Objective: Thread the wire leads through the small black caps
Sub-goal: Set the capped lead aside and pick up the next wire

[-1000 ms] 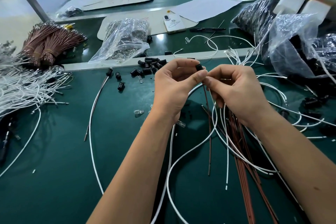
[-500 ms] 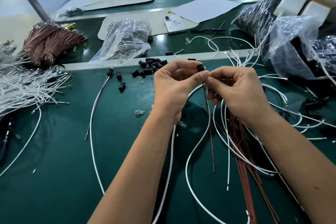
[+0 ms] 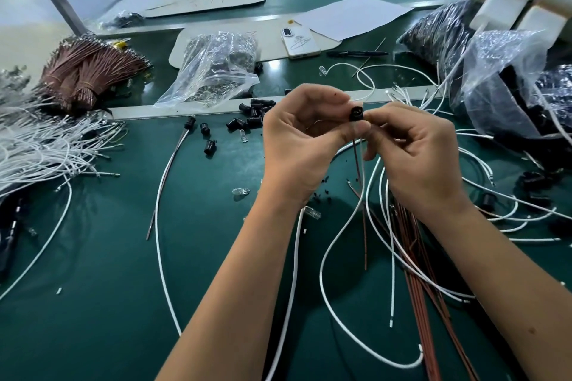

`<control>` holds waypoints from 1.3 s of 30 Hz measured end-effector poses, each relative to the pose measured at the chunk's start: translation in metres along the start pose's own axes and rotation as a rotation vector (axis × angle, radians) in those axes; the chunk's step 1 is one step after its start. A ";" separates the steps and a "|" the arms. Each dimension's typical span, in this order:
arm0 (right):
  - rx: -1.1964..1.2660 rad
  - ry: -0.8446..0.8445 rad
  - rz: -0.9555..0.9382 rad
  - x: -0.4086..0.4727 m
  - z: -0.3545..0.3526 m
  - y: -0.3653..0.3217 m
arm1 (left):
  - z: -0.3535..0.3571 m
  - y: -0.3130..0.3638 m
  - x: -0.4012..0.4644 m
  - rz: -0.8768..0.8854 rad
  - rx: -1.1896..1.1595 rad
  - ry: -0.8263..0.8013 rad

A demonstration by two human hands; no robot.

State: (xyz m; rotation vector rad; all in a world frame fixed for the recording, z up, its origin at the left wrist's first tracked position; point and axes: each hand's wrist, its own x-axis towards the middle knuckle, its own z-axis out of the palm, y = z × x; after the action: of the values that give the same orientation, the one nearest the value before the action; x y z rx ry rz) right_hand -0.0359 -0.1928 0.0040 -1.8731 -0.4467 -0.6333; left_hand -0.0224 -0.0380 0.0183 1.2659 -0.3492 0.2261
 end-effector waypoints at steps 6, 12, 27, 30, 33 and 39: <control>0.001 0.044 -0.017 0.000 -0.001 -0.005 | 0.000 0.001 0.000 0.009 0.015 0.002; -0.011 0.003 0.007 0.000 0.000 -0.005 | -0.002 0.001 0.000 -0.009 -0.013 0.017; -0.054 0.030 -0.037 -0.002 0.003 -0.007 | -0.002 0.002 0.001 0.030 0.020 0.001; -0.062 0.034 -0.044 -0.002 0.003 -0.005 | -0.002 0.002 0.001 0.044 0.028 -0.006; -0.047 0.031 -0.042 -0.002 0.002 -0.005 | -0.002 0.003 0.001 0.058 0.024 -0.012; -0.007 0.034 -0.022 -0.002 0.002 -0.005 | -0.001 0.004 0.000 0.072 0.000 -0.006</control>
State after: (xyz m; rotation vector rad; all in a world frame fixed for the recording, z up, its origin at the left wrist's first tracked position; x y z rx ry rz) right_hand -0.0400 -0.1887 0.0055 -1.8632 -0.4446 -0.6811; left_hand -0.0233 -0.0356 0.0212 1.2558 -0.4002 0.2833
